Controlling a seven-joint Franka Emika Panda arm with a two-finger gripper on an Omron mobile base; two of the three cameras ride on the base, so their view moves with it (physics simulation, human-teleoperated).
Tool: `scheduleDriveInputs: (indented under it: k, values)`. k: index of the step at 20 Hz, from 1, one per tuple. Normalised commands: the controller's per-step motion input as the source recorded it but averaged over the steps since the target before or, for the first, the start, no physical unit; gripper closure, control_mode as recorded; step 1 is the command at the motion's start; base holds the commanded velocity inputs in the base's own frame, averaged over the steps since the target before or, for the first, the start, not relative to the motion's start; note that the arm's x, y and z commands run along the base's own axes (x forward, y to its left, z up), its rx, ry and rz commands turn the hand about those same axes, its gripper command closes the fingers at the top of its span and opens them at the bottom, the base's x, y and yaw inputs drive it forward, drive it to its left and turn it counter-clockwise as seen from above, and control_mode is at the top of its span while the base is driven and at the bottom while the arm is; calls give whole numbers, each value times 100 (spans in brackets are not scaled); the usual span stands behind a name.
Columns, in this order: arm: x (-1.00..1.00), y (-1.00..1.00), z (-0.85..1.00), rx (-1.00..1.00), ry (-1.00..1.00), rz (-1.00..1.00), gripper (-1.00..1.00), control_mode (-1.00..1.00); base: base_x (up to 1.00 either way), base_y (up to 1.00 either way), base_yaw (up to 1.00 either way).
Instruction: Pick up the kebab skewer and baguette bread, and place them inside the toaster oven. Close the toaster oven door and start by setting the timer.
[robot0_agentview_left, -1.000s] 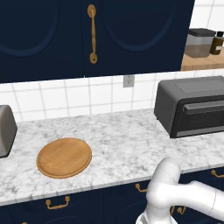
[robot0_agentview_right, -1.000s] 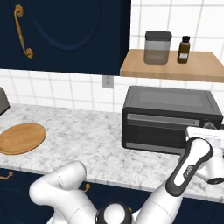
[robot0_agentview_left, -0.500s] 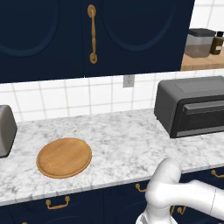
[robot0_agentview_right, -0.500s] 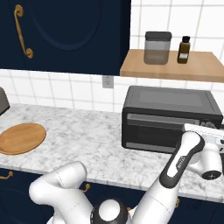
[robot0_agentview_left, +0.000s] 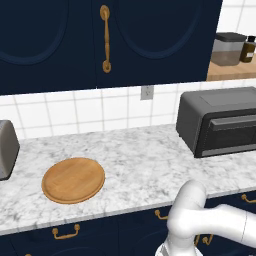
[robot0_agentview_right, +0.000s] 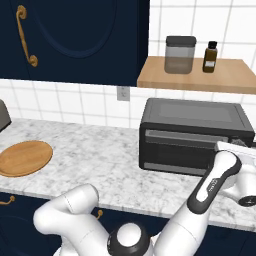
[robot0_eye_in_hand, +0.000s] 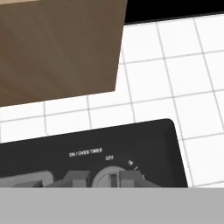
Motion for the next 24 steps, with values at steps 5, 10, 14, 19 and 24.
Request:
scheduleDriveInputs:
  k: [5,10,14,19,24]
  values:
    - [27,0,0,0,-7,0,100,-100,0,0,0]
    - [6,1,0,9,0,-2,100,-100,0,0,0]
    - [1,2,0,12,0,-2,100,-100,0,0,0]
    - [0,0,0,15,0,-1,100,-100,0,0,0]
    - [0,7,1,28,1,-5,100,-100,0,0,0]
